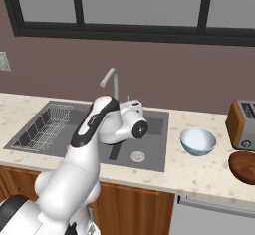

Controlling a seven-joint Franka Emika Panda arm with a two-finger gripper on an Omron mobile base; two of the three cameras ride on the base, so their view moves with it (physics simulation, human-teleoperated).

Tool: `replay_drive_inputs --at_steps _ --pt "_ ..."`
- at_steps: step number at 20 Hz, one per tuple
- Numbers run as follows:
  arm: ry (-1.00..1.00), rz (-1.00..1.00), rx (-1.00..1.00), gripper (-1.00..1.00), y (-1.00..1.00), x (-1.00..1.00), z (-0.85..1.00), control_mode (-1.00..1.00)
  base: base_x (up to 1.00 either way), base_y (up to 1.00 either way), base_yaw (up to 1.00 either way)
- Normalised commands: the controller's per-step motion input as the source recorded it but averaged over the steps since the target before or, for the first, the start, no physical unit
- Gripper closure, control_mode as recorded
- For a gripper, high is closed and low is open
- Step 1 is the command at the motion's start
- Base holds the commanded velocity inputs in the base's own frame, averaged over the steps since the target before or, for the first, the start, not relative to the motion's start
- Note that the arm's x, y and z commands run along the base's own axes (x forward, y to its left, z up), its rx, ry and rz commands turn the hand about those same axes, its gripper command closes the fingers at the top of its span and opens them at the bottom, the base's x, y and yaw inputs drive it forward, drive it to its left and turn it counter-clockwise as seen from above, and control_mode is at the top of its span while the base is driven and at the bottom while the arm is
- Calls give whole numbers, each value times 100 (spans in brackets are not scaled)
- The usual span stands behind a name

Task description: Rinse each bowl for a few seconds and place them down in the sink or on the counter.

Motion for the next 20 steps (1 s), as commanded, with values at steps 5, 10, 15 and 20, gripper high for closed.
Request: replay_drive_inputs --at_steps 5,10,15,20 --pt "0 0 1 -100 2 31 -4 -100 0 0 0" --pt "0 0 1 -100 0 27 -7 -100 0 0 0" --pt "-1 0 1 -100 2 25 -17 -100 0 0 0" --pt "-1 0 1 -100 1 27 -16 -100 0 0 0"
